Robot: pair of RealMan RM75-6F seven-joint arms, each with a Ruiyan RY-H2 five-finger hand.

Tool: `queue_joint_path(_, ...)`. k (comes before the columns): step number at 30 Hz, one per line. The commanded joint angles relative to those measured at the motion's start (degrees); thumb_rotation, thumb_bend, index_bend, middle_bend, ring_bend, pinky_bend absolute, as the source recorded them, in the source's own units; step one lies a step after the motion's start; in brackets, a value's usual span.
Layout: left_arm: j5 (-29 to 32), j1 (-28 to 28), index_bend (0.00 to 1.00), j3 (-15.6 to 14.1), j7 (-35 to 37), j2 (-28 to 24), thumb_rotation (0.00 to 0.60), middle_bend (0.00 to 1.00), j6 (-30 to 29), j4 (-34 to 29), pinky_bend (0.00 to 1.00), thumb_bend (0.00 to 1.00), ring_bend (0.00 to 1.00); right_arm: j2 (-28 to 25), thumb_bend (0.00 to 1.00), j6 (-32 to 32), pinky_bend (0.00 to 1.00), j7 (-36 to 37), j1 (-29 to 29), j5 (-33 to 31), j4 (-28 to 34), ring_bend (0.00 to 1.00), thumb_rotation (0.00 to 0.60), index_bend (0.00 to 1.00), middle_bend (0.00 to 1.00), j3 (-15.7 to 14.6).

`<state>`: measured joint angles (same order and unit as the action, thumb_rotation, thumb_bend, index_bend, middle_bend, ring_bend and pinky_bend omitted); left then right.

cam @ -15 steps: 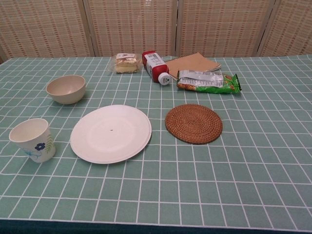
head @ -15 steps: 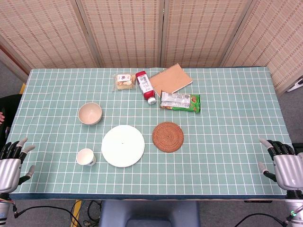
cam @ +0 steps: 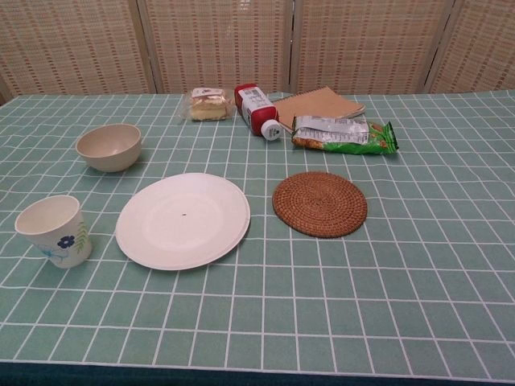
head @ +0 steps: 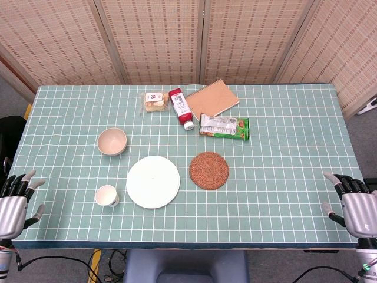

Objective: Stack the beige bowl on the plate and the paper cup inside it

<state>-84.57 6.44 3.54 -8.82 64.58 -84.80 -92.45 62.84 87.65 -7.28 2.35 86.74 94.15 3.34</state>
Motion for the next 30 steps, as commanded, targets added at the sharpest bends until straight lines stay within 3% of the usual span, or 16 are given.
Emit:
queue_joint_path(1,-0.76,0.93,0.24,0.35,1.29,0.02,0.6,0.1,0.66,0.88,0.08,0.33,0.12,-0.3,0.26,0.34,0.24,-0.11,-0.07,0.21,0.21,0.2,0.6,0.2,0.24,0.15)
queue_joint_path(16,-1.93,13.71,0.26,4.41,11.38,1.39,0.6,0.16,14.32,9.09,0.12,0.33,0.19,-3.82,0.26,1.64,0.24,-2.46,0.11,0.75,3.97,0.2,0.6,0.2,0.24,1.39)
queue_joint_path(24,1.67,21.9,0.27,7.02,14.11,4.97,0.6,0.19,24.36,15.05,0.15,0.33,0.21,-5.06,0.26,1.59,0.24,-3.18,0.05,0.89,5.44,0.2,0.6,0.2,0.24,1.33)
queue_joint_path(30,3.35,26.82,0.28,7.74,13.42,9.01,0.6,0.33,29.4,20.6,0.25,0.33,0.3,-5.48,0.26,1.34,0.24,-3.36,0.01,0.53,5.79,0.2,0.6,0.2,0.24,1.32)
